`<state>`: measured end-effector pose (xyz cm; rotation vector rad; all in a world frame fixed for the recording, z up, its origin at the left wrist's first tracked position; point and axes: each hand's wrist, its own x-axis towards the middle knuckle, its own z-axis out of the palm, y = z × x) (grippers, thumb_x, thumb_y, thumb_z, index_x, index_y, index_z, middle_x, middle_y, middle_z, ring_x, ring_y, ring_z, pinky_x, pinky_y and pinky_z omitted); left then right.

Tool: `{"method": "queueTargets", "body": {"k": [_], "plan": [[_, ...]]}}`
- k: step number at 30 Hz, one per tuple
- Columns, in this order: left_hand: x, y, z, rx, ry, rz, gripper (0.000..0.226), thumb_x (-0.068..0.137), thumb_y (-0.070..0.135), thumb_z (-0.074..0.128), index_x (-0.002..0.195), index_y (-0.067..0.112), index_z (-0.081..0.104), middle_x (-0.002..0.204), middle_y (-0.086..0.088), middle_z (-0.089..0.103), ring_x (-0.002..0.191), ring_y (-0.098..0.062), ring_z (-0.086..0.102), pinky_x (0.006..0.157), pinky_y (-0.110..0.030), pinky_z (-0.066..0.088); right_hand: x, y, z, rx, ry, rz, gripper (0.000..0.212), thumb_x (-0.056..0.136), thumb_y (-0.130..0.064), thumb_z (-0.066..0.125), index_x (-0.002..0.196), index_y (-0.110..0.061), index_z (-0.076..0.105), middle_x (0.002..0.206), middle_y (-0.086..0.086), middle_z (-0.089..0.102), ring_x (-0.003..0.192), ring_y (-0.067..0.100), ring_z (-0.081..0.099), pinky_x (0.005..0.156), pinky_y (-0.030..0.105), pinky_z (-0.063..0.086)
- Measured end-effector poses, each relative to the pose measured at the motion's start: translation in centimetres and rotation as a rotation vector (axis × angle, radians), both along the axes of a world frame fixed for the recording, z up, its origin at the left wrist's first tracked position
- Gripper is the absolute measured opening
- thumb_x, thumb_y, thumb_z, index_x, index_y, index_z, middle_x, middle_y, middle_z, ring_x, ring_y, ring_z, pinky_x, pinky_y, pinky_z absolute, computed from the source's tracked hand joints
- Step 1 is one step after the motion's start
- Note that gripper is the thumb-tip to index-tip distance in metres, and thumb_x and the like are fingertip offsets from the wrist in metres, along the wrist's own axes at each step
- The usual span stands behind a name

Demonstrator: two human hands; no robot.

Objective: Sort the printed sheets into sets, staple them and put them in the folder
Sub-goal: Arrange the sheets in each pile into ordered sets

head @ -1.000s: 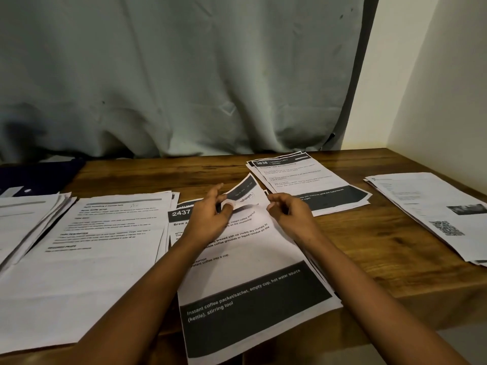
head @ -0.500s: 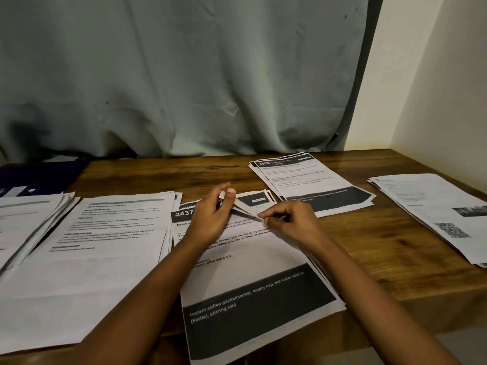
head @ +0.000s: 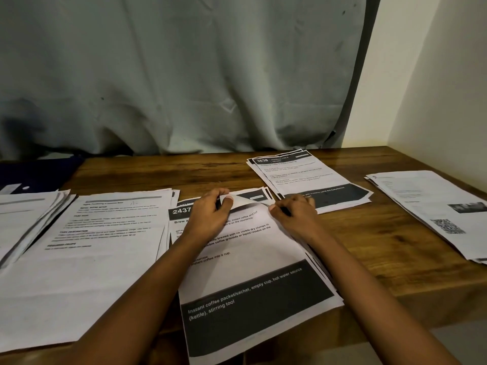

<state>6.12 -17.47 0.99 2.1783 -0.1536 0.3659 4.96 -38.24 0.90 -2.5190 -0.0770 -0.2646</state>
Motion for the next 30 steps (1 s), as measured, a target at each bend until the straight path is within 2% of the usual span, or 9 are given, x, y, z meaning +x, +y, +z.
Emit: {"method": "queueTargets", "body": {"k": [6, 10, 16, 18, 20, 22, 24, 26, 30], "plan": [[0.21, 0.06, -0.11, -0.024, 0.009, -0.010, 0.031, 0.098, 0.035, 0.049, 0.125, 0.023, 0.057, 0.116, -0.004, 0.063, 0.100, -0.021, 0.061, 0.088, -0.037, 0.051, 0.09, 0.25, -0.10, 0.016, 0.042, -0.005, 0.056, 0.090, -0.056, 0.049, 0.131, -0.018, 0.056, 0.138, 0.004, 0.042, 0.131, 0.023, 0.025, 0.104, 0.044, 0.033], [0.22, 0.05, -0.20, -0.041, 0.008, -0.019, 0.031, 0.098, 0.035, 0.048, 0.124, 0.022, 0.057, 0.113, -0.006, 0.064, 0.099, -0.023, 0.062, 0.081, -0.030, 0.047, -0.08, 0.37, 0.27, 0.102, 0.021, -0.025, 0.055, 0.086, -0.055, 0.058, 0.127, -0.018, 0.057, 0.131, 0.005, 0.047, 0.129, 0.023, 0.030, 0.102, 0.043, 0.038], [-0.03, -0.15, 0.11, -0.071, -0.011, -0.037, 0.033, 0.100, 0.039, 0.042, 0.123, 0.021, 0.057, 0.121, -0.002, 0.060, 0.101, -0.015, 0.055, 0.081, -0.028, 0.042, 0.45, 0.50, 0.49, 0.372, -0.063, 0.022, 0.018, 0.087, -0.035, 0.066, 0.097, -0.020, 0.068, 0.103, -0.002, 0.065, 0.108, 0.016, 0.054, 0.087, 0.029, 0.047], [-0.07, -0.16, 0.13, -0.066, -0.032, -0.050, 0.040, 0.099, 0.045, 0.037, 0.125, 0.021, 0.055, 0.121, -0.007, 0.061, 0.101, -0.017, 0.054, 0.079, -0.029, 0.042, 0.14, 0.63, 0.70, 0.416, -0.079, 0.045, 0.009, 0.088, -0.024, 0.067, 0.094, -0.018, 0.067, 0.094, -0.003, 0.066, 0.092, 0.009, 0.059, 0.072, 0.015, 0.044], [-0.13, -0.11, 0.17, -0.047, -0.040, -0.055, 0.050, 0.097, 0.051, 0.034, 0.137, 0.025, 0.048, 0.131, -0.008, 0.056, 0.112, -0.020, 0.053, 0.089, -0.035, 0.046, 0.03, 0.65, 0.75, 0.457, -0.096, 0.048, 0.009, 0.087, -0.019, 0.068, 0.094, -0.014, 0.069, 0.088, -0.003, 0.067, 0.083, 0.006, 0.060, 0.067, 0.011, 0.042], [-0.28, -0.10, 0.27, -0.038, -0.025, -0.070, 0.057, 0.096, 0.054, 0.032, 0.148, 0.031, 0.032, 0.139, -0.005, 0.051, 0.118, -0.022, 0.052, 0.097, -0.040, 0.046, 0.03, 0.65, 0.77, 0.535, -0.108, 0.048, 0.007, 0.087, -0.016, 0.068, 0.093, -0.013, 0.071, 0.081, -0.004, 0.067, 0.076, 0.006, 0.060, 0.067, 0.012, 0.044], [-0.61, -0.18, 0.44, -0.039, -0.008, -0.098, 0.058, 0.098, 0.050, 0.034, 0.152, 0.034, 0.019, 0.136, 0.000, 0.051, 0.109, -0.013, 0.052, 0.089, -0.033, 0.044, 0.08, 0.64, 0.84, 0.598, -0.115, 0.041, 0.006, 0.087, -0.013, 0.067, 0.091, -0.012, 0.071, 0.080, -0.001, 0.069, 0.075, 0.007, 0.062, 0.067, 0.010, 0.046], [-0.67, -0.18, 0.43, -0.030, -0.004, -0.118, 0.061, 0.097, 0.052, 0.034, 0.152, 0.035, 0.015, 0.134, 0.001, 0.051, 0.107, -0.012, 0.052, 0.087, -0.033, 0.045, 0.23, 0.60, 0.85, 0.635, -0.113, 0.033, 0.009, 0.088, -0.013, 0.065, 0.094, -0.010, 0.073, 0.086, 0.001, 0.071, 0.082, 0.011, 0.065, 0.070, 0.012, 0.047], [-0.22, 0.07, 0.05, -0.009, 0.007, -0.129, 0.069, 0.091, 0.063, 0.038, 0.151, 0.037, 0.017, 0.141, -0.004, 0.048, 0.121, -0.023, 0.051, 0.099, -0.050, 0.046, 0.42, 0.47, 0.87, 0.665, -0.090, 0.015, 0.011, 0.089, -0.013, 0.064, 0.095, -0.012, 0.073, 0.091, 0.002, 0.072, 0.091, 0.015, 0.066, 0.083, 0.025, 0.052]]}}
